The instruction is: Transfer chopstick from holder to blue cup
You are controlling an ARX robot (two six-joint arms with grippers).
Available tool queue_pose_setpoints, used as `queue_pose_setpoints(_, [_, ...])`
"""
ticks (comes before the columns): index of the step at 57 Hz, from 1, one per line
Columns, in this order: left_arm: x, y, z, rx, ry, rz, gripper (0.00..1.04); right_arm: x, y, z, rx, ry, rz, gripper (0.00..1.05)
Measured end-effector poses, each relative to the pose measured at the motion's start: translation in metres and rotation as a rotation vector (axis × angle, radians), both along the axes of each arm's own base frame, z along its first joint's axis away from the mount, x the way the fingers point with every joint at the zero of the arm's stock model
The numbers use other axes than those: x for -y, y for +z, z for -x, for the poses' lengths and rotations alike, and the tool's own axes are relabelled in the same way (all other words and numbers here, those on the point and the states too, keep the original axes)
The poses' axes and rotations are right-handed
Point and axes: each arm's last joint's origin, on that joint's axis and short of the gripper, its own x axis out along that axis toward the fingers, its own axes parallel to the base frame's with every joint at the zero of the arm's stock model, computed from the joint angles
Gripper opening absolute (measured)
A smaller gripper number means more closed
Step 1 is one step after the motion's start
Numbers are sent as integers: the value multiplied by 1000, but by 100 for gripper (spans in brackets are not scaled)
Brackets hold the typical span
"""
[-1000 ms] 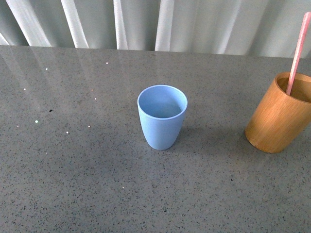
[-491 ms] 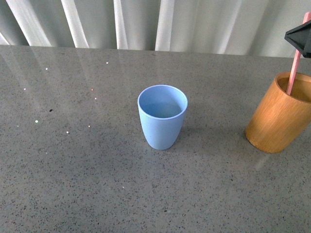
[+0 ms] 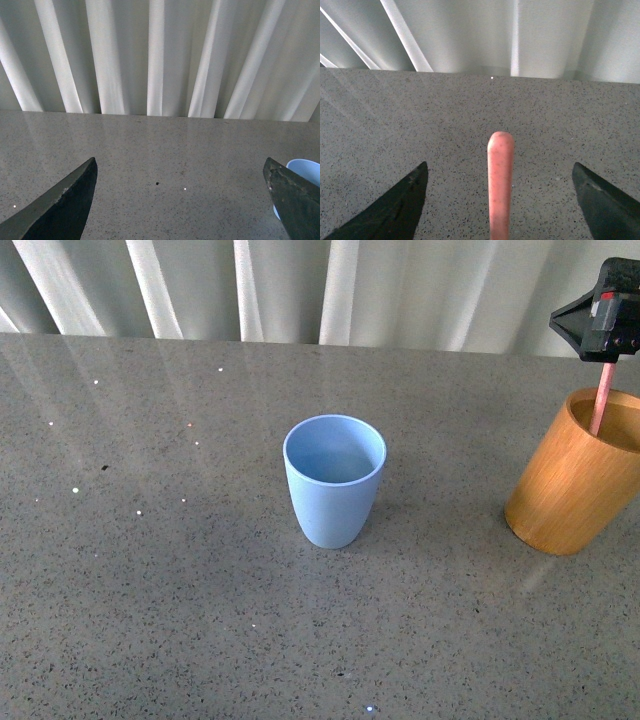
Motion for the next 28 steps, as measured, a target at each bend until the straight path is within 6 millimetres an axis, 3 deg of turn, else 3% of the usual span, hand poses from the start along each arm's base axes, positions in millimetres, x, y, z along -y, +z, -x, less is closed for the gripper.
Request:
queue_pose_setpoints(17, [0, 0, 0, 0, 0, 0, 98, -8, 1, -2, 3, 21, 1, 31])
queue_pose_setpoints(28, [0, 0, 0, 0, 0, 0, 98, -11, 15, 1, 35, 33, 14, 2])
